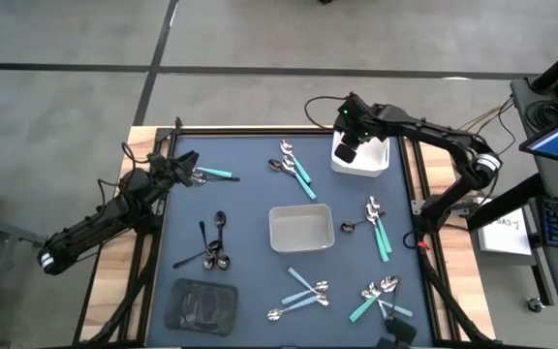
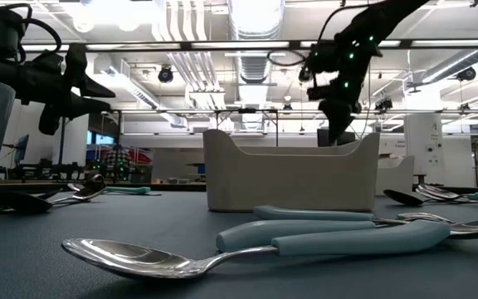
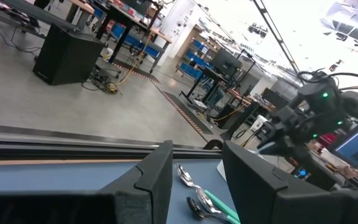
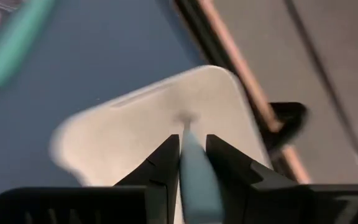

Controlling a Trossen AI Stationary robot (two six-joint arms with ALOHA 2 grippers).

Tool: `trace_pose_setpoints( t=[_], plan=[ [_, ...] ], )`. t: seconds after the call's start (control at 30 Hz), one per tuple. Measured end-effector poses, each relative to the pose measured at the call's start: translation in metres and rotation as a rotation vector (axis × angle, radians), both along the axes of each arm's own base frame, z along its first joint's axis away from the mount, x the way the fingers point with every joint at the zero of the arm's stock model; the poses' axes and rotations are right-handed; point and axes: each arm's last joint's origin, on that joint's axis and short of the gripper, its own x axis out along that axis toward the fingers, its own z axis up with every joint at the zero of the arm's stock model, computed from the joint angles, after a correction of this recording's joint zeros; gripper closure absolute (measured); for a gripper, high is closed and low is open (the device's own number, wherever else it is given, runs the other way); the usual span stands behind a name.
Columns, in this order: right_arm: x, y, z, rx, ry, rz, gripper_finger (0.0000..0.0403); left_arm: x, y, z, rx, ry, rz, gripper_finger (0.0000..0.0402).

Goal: Sort silverware by color (type)
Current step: Put the blue spoon into the white bin

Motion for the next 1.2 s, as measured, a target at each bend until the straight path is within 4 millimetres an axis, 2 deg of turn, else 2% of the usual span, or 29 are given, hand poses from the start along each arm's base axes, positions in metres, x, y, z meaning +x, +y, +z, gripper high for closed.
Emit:
trace_pose_setpoints(
  t=[0.13, 0.4, 0.93, 1.2],
  plan=[
    [-0.005, 0.008, 0.009, 0.071, -0.07, -0.017, 0.0331, 0.0, 0.0, 0.0, 0.0, 0.0, 0.0, 0.0278],
    [-0.015, 0.008, 0.006, -0.018, 0.109, -0.1, 0.033, 0.0, 0.0, 0.0, 0.0, 0.0, 0.0, 0.0278],
    [-0.027, 0.013, -0.007, 0.07, 0.203, -0.115, 0.0328, 0.0, 0.0, 0.0, 0.0, 0.001, 0.0, 0.0278],
    [-0.03, 0.012, -0.011, 0.089, 0.188, -0.185, 0.0366, 0.0, 0.0, 0.0, 0.0, 0.001, 0.0, 0.0278]
  ],
)
